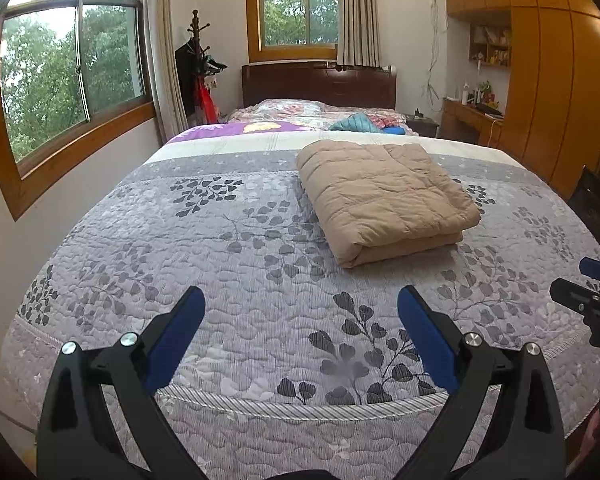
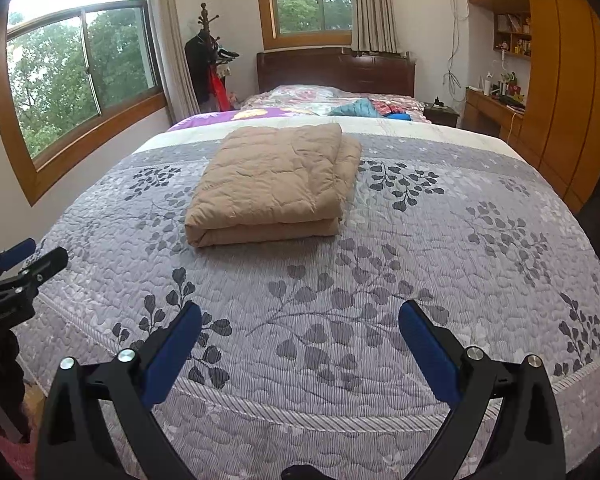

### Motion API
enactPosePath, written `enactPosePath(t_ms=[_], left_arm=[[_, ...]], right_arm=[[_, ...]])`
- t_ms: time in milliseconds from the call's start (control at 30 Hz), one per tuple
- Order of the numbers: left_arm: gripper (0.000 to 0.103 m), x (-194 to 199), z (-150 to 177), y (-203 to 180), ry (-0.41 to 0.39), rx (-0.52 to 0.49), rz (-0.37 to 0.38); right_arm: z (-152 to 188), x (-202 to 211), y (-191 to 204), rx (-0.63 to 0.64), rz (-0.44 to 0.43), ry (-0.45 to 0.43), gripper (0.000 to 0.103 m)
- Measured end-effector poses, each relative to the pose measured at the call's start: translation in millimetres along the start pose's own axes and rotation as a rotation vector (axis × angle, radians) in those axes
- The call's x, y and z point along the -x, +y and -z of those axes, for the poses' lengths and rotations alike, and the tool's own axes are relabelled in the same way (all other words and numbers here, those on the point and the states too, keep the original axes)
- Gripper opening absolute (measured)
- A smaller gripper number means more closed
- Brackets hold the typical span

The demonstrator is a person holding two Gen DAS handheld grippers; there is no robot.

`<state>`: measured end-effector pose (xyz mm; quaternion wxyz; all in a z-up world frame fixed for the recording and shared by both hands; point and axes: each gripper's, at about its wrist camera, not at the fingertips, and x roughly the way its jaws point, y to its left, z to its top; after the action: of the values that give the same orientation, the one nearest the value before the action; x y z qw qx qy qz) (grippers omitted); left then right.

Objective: Fold large clothes

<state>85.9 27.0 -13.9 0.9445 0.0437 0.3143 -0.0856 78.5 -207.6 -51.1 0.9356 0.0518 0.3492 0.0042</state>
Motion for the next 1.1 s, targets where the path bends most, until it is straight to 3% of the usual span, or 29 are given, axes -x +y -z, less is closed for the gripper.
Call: enactPosePath(t_ms=[1100], left_arm=[[0.097,-2.5,2.6,0.0,0.012,-0.003,0.004]], right_arm=[[2.2,-4.2,0.7,-0.006,-0.006,0.019,0.099]])
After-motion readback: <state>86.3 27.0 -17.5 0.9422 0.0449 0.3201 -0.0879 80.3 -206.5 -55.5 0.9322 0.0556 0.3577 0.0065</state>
